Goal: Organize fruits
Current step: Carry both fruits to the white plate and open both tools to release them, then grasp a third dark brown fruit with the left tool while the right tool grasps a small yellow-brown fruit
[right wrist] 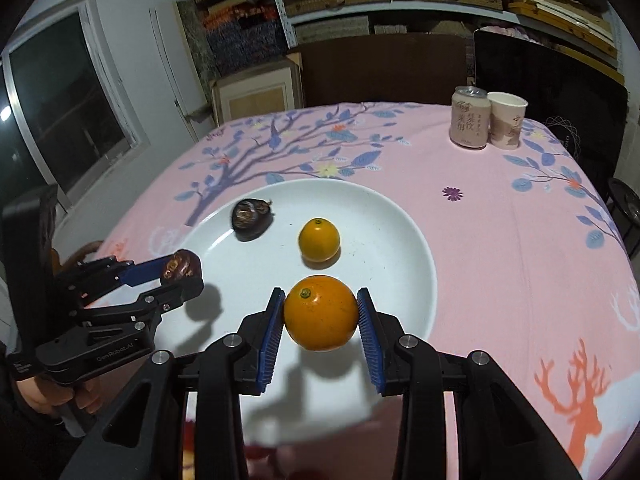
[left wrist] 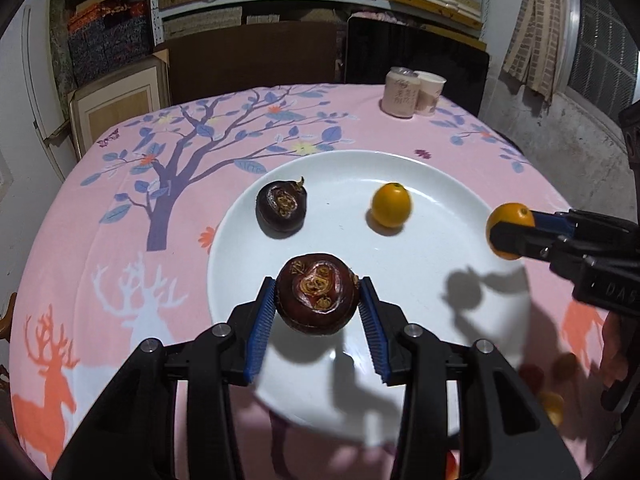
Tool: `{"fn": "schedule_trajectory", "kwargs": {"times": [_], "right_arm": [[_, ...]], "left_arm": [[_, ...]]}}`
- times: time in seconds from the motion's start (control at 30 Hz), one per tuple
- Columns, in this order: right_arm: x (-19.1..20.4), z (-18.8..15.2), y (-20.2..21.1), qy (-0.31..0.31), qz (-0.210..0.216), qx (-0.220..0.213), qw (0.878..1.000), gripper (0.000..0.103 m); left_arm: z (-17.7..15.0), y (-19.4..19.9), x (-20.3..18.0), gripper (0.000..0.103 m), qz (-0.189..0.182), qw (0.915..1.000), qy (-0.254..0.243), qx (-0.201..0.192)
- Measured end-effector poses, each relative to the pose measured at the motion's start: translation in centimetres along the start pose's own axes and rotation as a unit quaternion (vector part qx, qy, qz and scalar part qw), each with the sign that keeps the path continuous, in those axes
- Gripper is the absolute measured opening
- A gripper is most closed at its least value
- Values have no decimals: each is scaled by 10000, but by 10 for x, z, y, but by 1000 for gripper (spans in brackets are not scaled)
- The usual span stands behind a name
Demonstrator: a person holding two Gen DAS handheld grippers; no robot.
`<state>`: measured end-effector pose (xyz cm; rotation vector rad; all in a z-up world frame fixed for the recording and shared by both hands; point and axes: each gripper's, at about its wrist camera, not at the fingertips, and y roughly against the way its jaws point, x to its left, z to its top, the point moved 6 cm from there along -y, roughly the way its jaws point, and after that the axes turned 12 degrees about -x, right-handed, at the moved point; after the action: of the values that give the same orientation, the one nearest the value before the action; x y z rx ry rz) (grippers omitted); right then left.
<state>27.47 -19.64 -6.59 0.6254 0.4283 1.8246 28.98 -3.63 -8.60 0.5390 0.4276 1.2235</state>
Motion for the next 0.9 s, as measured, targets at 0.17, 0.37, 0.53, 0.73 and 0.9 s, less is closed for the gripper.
{"fn": "schedule_trajectory", "kwargs": {"times": [0.17, 0.37, 0.53, 0.73, 0.9], "right_arm": [[-6, 3, -35, 33, -82, 95, 9999, 39], [-6, 10, -22, -23, -127, -139, 9998, 46], [-4, 3, 20, -185, -64, -314, 9993, 50], [2, -41, 92, -382, 57, -488, 9981, 53], [-2, -94, 141, -517, -38, -654, 9965, 53]], "left_arm": [[3, -37, 9, 41, 36, 9996, 121, 260], [6, -19, 14, 66, 9, 9995, 324, -40], [-1, 36, 5, 75, -156, 9989, 231, -366], [-57, 107, -15, 76, -429, 9987, -93, -258], [-121, 149, -31, 76, -682, 9972, -317, 20]]}}
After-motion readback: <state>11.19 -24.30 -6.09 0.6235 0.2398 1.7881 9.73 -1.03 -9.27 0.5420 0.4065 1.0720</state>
